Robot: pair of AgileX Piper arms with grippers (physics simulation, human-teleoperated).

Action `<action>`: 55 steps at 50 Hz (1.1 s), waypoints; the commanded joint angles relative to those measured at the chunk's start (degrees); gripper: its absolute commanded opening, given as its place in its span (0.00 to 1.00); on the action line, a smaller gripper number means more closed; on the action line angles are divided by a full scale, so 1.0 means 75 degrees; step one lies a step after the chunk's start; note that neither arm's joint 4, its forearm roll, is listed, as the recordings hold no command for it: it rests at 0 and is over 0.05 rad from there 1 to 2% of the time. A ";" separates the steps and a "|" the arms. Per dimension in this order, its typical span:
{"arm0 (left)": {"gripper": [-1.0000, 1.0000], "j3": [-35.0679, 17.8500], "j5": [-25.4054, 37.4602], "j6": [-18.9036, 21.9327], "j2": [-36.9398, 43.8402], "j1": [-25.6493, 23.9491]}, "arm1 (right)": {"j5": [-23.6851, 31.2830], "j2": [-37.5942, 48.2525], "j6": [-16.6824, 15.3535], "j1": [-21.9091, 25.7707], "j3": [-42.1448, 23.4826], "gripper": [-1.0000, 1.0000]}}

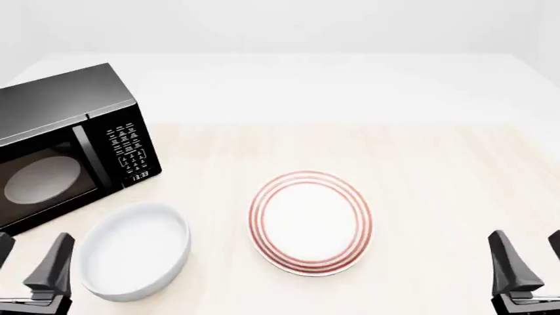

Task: Put the white bowl to the right of the plate.

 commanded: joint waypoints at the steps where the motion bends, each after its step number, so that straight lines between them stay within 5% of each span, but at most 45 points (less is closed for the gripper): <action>1: 1.00 -0.0020 -0.0008 0.0000 0.0034 0.0000 | -0.0302 0.0182 -0.0004 0.0083 0.0194 1.00; 5: 1.00 -0.0020 -0.0008 0.0000 0.0034 0.0000 | -0.0294 0.0180 0.0243 0.0280 0.0189 1.00; 7: 1.00 -0.0020 -0.0008 0.0000 0.0034 0.0000 | -0.0328 0.0249 -0.0110 0.0140 0.0172 1.00; 14: 1.00 -0.0020 -0.0008 0.0000 0.0034 0.0000 | -0.1025 0.1313 -0.0176 0.0038 0.0088 1.00; 20: 1.00 -0.0020 -0.0008 0.0000 0.0034 0.0000 | -0.0415 0.1282 0.0137 0.0292 -0.0750 1.00; 23: 1.00 -0.0020 -0.0008 0.0000 0.0034 0.0000 | -0.0953 0.2369 -0.0386 0.0726 -0.0980 1.00; 35: 1.00 -0.0020 -0.0008 0.0000 0.0034 0.0000 | -0.2742 0.5718 -0.0182 0.1639 -0.1918 1.00; 40: 1.00 -0.0020 -0.0008 0.0000 0.0034 0.0000 | -0.2806 0.6987 -0.0522 0.1918 -0.2728 1.00; 44: 1.00 -0.0020 -0.0008 0.0000 0.0034 0.0000 | -0.2825 0.7588 -0.0496 0.2681 -0.3403 1.00; 55: 1.00 -0.0020 -0.0008 0.0000 0.0034 0.0000 | -0.2517 0.9318 -0.0547 0.3479 -0.4946 1.00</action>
